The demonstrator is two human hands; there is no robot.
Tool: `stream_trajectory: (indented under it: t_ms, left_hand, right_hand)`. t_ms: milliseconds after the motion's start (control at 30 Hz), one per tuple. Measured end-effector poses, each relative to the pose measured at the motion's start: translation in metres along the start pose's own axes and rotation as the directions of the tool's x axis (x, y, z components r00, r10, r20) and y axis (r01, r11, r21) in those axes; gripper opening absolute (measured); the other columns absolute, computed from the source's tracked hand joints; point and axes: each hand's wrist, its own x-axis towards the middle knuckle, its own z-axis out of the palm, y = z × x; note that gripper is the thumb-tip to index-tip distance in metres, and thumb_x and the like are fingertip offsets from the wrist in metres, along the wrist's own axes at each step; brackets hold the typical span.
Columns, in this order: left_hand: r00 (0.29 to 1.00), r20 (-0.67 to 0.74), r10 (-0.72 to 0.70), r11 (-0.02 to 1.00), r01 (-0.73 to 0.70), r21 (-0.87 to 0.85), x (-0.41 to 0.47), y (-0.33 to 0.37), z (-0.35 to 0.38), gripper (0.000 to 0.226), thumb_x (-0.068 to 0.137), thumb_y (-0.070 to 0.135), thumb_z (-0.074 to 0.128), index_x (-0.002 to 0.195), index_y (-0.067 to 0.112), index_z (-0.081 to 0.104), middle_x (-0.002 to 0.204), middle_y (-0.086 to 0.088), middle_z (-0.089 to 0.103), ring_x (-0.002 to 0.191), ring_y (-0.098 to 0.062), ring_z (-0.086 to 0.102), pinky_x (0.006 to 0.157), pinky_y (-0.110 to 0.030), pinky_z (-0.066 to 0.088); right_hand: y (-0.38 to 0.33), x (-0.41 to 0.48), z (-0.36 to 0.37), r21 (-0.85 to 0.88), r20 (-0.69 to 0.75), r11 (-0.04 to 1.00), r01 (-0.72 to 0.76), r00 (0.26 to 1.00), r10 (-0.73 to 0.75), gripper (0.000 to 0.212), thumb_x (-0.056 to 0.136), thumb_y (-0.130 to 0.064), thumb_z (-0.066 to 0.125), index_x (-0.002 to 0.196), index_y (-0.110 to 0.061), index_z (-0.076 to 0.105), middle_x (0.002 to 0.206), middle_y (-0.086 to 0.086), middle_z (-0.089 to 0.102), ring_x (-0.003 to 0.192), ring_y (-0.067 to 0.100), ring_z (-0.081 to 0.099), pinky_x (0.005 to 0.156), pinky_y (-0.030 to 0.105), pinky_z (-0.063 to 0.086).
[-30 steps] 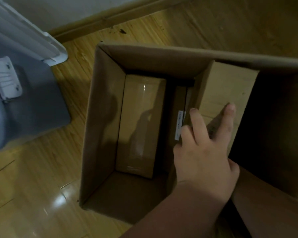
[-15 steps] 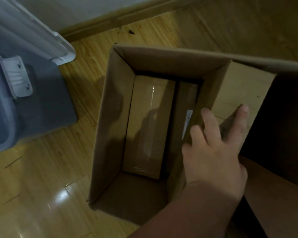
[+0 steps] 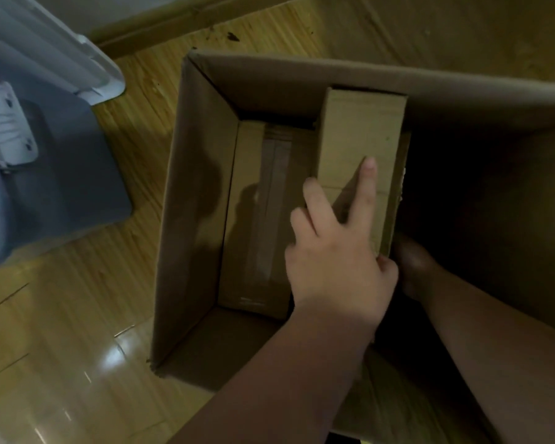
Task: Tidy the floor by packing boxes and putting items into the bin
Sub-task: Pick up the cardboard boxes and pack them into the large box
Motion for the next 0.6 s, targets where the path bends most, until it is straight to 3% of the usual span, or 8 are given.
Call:
stream_trajectory:
  t_ms: [133,233,333,367,533,600]
  left_hand:
    - [0.999,0.040,-0.020,1.000,0.020,-0.006,-0.003,0.006,0.000,0.113,0.074,0.052,0.070,0.146,0.049,-0.019,0.146,-0.004,-0.005,0.117,-0.030,0.019,0.075,-0.037,0.041]
    - [0.995,0.088,-0.042,0.999,0.044,-0.020,-0.007,0.015,0.001,0.114,0.076,0.052,0.069,0.143,0.052,-0.023,0.146,-0.002,-0.007,0.122,-0.031,0.016,0.080,-0.041,0.043]
    - [0.995,0.100,0.008,0.999,-0.002,-0.054,-0.008,0.030,0.008,0.114,0.077,0.052,0.068,0.143,0.052,-0.024,0.147,0.000,-0.005,0.126,-0.032,0.020,0.082,-0.039,0.046]
    - [0.995,0.103,0.019,0.997,-0.011,-0.076,-0.007,0.035,0.013,0.116,0.075,0.053,0.070,0.143,0.051,-0.024,0.148,0.002,-0.003,0.128,-0.032,0.021,0.082,-0.039,0.047]
    - [0.985,0.159,-0.071,0.973,0.104,-0.208,0.001,0.061,0.047,0.132,0.067,0.051,0.080,0.145,0.041,-0.025,0.153,0.003,0.004,0.142,-0.028,0.020,0.103,-0.040,0.040]
    - [0.984,0.176,-0.035,0.976,0.071,-0.206,0.001,0.065,0.063,0.128,0.070,0.051,0.078,0.146,0.039,-0.025,0.155,0.001,0.004,0.142,-0.027,0.020,0.106,-0.038,0.036]
  right_hand:
    - [-0.016,-0.027,-0.006,0.166,-0.172,0.986,-0.031,0.983,0.060,0.056,0.094,-0.057,0.048,0.131,-0.016,0.058,0.129,0.010,0.062,0.117,0.030,0.059,0.107,0.048,0.041]
    - [-0.038,-0.063,-0.017,0.113,-0.208,0.991,0.073,0.977,-0.048,0.053,0.100,-0.053,0.037,0.137,-0.018,0.051,0.135,0.006,0.058,0.124,0.027,0.054,0.106,0.044,0.042]
    - [-0.058,-0.089,-0.036,0.171,-0.164,0.981,0.087,0.985,-0.059,0.041,0.096,-0.059,0.039,0.103,-0.030,0.067,0.097,-0.004,0.075,0.099,0.021,0.065,0.087,0.040,0.049]
    - [-0.064,-0.095,-0.041,0.191,-0.142,0.976,0.103,0.987,-0.076,0.041,0.096,-0.060,0.039,0.097,-0.031,0.068,0.093,-0.004,0.075,0.097,0.021,0.066,0.086,0.040,0.050]
    - [-0.077,-0.105,-0.053,0.203,-0.096,0.964,0.172,0.983,-0.155,0.039,0.093,-0.067,0.036,0.105,-0.041,0.062,0.084,-0.014,0.069,0.094,0.011,0.059,0.086,0.034,0.046]
    - [-0.074,-0.102,-0.055,0.147,-0.084,0.979,0.142,0.988,-0.131,0.044,0.089,-0.070,0.040,0.110,-0.040,0.064,0.100,-0.014,0.070,0.106,0.015,0.057,0.093,0.036,0.040]
